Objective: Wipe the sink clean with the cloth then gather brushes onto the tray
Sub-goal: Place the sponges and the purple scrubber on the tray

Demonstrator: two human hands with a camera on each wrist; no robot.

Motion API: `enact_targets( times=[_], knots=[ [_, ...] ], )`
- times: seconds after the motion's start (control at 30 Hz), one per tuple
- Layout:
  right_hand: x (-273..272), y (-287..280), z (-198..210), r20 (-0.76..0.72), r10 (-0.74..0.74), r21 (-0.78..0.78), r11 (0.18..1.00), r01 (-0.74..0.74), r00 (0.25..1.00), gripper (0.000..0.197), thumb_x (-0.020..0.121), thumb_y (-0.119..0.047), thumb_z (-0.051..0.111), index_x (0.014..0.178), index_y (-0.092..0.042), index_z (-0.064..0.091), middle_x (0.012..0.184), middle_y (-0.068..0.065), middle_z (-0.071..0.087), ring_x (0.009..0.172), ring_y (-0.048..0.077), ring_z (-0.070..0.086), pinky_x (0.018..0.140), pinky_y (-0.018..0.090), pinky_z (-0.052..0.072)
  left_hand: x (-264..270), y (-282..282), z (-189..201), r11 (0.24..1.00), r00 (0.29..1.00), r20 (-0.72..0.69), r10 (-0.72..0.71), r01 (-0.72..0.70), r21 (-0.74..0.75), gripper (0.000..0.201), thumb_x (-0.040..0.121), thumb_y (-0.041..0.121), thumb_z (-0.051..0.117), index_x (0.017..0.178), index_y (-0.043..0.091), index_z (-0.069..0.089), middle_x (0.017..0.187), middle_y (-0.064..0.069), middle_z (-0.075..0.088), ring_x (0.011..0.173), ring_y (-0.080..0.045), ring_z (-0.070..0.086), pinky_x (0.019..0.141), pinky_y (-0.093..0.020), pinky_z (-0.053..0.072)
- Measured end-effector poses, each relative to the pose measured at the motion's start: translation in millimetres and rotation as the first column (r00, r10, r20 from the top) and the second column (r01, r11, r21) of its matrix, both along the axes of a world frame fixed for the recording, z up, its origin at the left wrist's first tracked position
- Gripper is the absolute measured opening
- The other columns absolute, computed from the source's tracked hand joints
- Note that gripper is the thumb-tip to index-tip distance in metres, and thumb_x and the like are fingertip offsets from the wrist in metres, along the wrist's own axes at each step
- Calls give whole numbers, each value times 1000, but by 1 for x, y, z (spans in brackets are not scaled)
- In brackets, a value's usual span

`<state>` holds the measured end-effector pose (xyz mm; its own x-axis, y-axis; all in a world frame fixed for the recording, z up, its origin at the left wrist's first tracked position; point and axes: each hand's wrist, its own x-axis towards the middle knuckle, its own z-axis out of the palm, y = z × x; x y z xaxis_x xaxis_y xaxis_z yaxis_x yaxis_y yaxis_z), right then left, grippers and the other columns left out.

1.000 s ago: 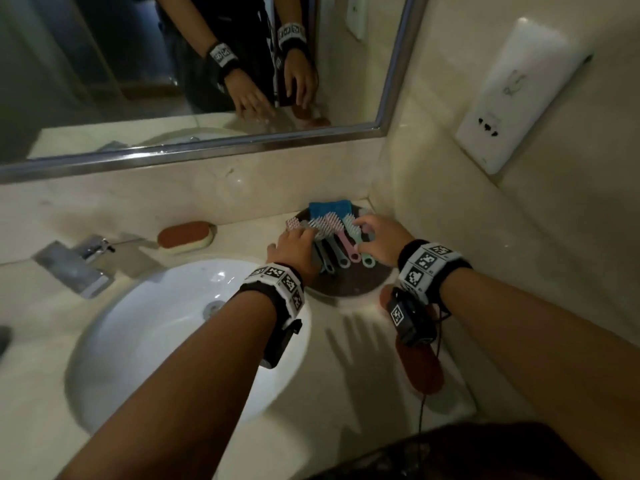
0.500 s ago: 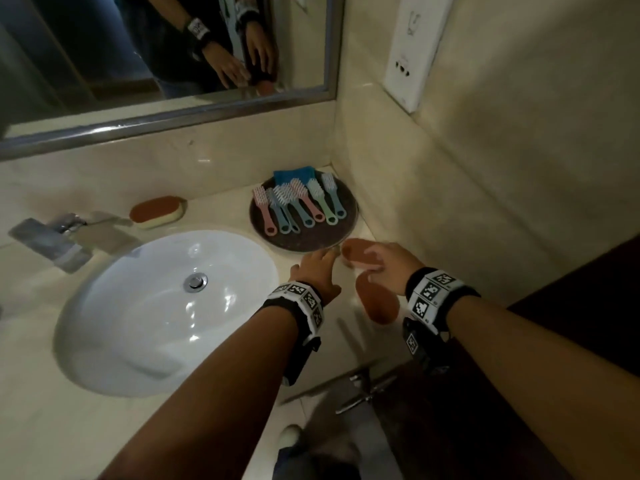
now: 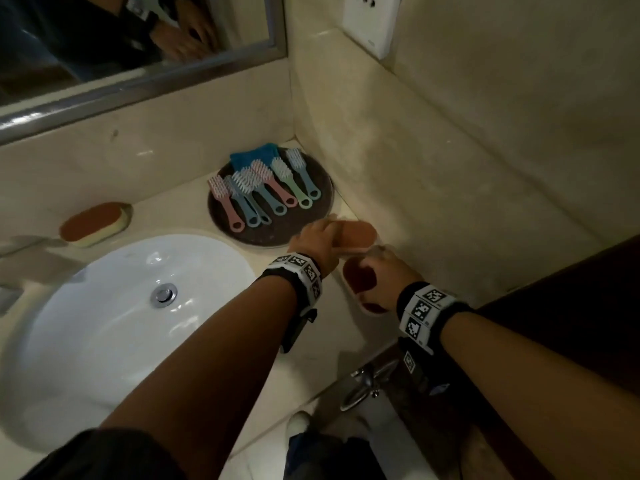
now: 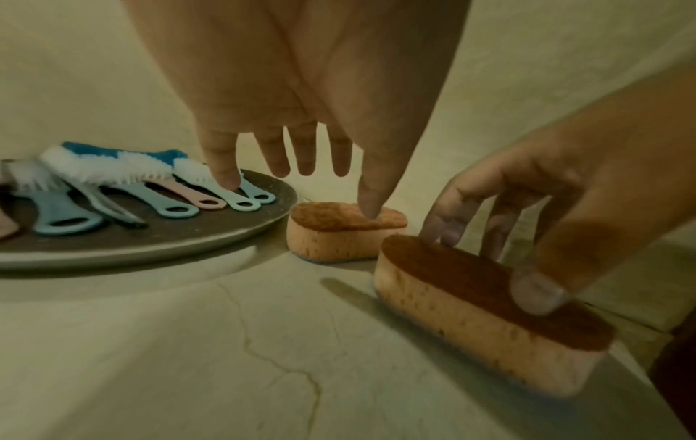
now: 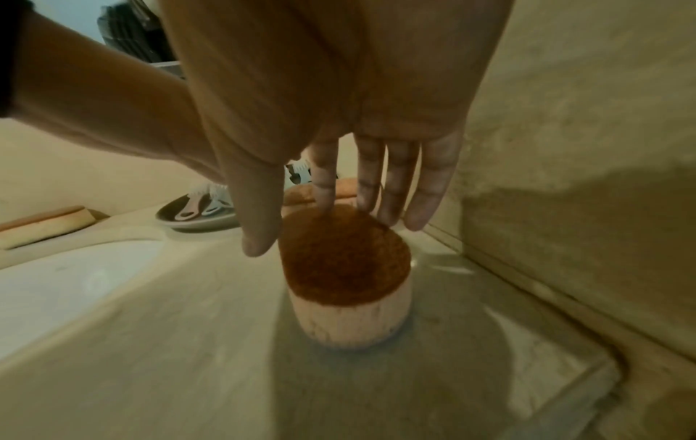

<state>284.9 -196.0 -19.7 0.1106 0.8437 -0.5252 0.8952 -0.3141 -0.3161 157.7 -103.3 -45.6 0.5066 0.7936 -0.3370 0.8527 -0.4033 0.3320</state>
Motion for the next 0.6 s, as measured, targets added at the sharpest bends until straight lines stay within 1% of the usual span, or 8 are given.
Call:
enact_targets(
  times=[0.07, 0.17, 0.23, 0.3, 0.37, 0.47, 0.53, 0.6],
  knots=[
    [0, -1, -6, -5, -50, 38, 998, 50, 999, 42, 81, -33, 65, 120, -20, 54, 136, 6, 42, 111, 28, 53, 95, 41, 47, 9, 9, -7, 1000, 1000, 12, -11, 11, -18, 67, 88, 33, 59, 146, 26, 26, 156, -1, 16, 142, -27, 19, 112, -51, 26],
    [3, -5, -19, -13, -53, 47, 997, 53, 999, 53, 77, -36, 70, 124, -25, 49, 140, 3, 35, 118, 28, 48, 100, 43, 44, 21, 17, -21, 999, 999, 6, -50, 50, -14, 74, 85, 53, 56, 146, 24, 27, 158, 1, 13, 145, -25, 13, 114, -51, 24],
    [7, -7, -27, -40, -72, 48, 996, 74, 997, 57, 76, -33, 72, 126, -26, 46, 142, 2, 34, 121, 27, 47, 101, 41, 43, 27, 20, -30, 998, 998, 11, -62, 62, -13, 77, 84, 60, 53, 146, 22, 28, 158, 1, 13, 145, -23, 12, 115, -50, 22],
    [9, -6, -33, -48, -85, 54, 995, 88, 995, 63, 73, -30, 75, 128, -28, 44, 143, 2, 35, 122, 26, 47, 102, 40, 43, 29, 20, -36, 999, 999, 28, -42, 42, -4, 75, 84, 57, 57, 144, 21, 31, 156, 0, 19, 145, -23, 16, 115, -49, 24],
    [10, -5, -38, -38, -104, 31, 994, 105, 994, 69, 71, -29, 75, 130, -32, 39, 144, 1, 32, 124, 27, 43, 103, 42, 41, 29, 19, -39, 999, 998, 41, -38, 37, 21, 65, 84, 43, 63, 138, 19, 37, 150, -5, 29, 140, -26, 25, 111, -48, 30],
    [9, -4, -42, -31, -124, 0, 992, 124, 992, 70, 72, -30, 74, 131, -35, 36, 144, 2, 31, 126, 28, 41, 105, 46, 39, 27, 17, -38, 998, 998, 38, -43, 42, 36, 53, 80, 26, 67, 126, 17, 43, 132, -9, 41, 122, -30, 42, 102, -44, 40],
    [7, -3, -44, -25, -133, 4, 991, 133, 991, 69, 73, -32, 73, 131, -35, 36, 144, 1, 32, 126, 27, 41, 105, 46, 38, 24, 17, -37, 1000, 999, 48, -19, 19, 1, 55, 78, 24, 70, 126, 16, 42, 129, -10, 41, 118, -30, 44, 101, -43, 41],
    [7, -4, -45, -21, -138, 7, 990, 138, 990, 68, 73, -33, 72, 130, -35, 36, 142, 2, 34, 126, 28, 41, 105, 46, 38, 20, 16, -34, 999, 998, 50, 24, -21, -48, 66, 78, 23, 72, 134, 17, 37, 133, -12, 38, 122, -32, 42, 104, -43, 40]
  ],
)
